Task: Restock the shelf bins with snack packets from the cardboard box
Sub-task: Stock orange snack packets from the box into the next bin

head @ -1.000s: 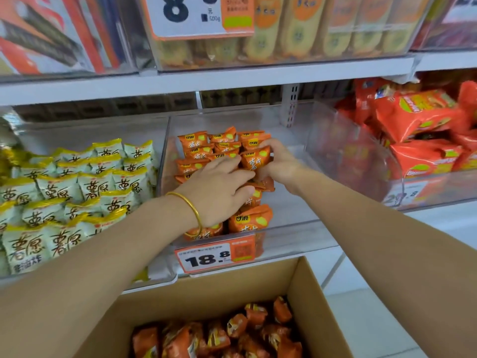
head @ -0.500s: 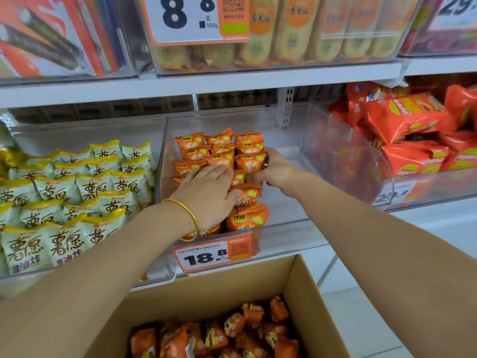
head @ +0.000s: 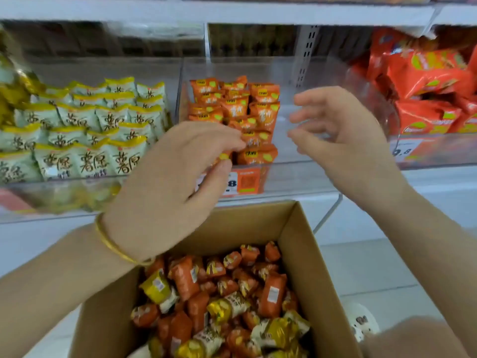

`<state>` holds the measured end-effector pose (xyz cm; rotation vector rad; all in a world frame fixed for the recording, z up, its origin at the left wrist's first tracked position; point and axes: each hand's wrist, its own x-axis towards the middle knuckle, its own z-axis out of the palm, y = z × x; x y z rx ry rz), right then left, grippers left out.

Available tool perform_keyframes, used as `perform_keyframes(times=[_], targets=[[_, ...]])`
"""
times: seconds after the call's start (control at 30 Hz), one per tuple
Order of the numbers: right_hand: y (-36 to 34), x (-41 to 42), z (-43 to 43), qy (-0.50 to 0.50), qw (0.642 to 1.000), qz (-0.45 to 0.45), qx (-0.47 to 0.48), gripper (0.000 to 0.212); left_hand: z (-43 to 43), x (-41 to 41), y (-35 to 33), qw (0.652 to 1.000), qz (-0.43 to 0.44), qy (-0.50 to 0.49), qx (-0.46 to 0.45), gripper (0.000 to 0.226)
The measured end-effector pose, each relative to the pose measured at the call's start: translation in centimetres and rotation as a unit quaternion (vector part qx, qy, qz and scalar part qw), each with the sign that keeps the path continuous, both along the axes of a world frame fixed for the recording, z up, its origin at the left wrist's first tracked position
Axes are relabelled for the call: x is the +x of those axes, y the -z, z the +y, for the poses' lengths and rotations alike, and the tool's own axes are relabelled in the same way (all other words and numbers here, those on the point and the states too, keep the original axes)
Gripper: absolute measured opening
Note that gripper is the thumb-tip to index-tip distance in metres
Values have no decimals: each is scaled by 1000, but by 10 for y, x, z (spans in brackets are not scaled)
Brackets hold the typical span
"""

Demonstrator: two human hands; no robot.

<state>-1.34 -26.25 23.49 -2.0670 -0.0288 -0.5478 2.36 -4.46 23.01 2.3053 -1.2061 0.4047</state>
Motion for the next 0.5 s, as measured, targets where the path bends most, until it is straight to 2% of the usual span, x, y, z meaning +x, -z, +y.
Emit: perform_keyframes(times=[0.03,0.1,0.23,0.33,0.4,0.5], targets=[[6,-26,12,-44,999,25,2,34,17,-19,15,1000,6,20,12,36],[33,-56,36,-112,982,152,-8,27,47,-44,55,994,36,46,91,31],[130,-37,58,-151,900,350,-212,22,81,-37,121,946,111,33,301,36],[212,-13,56,-128,821,442,-338,31,96,-19,148,911,115,-2,396,54],[262,-10,48,-73,789,482,-373,40,104,-15,160,903,121,-14,413,62],[312,-18,37,19,723,560,-404,59,100,-20,164,896,127,-6,425,39]])
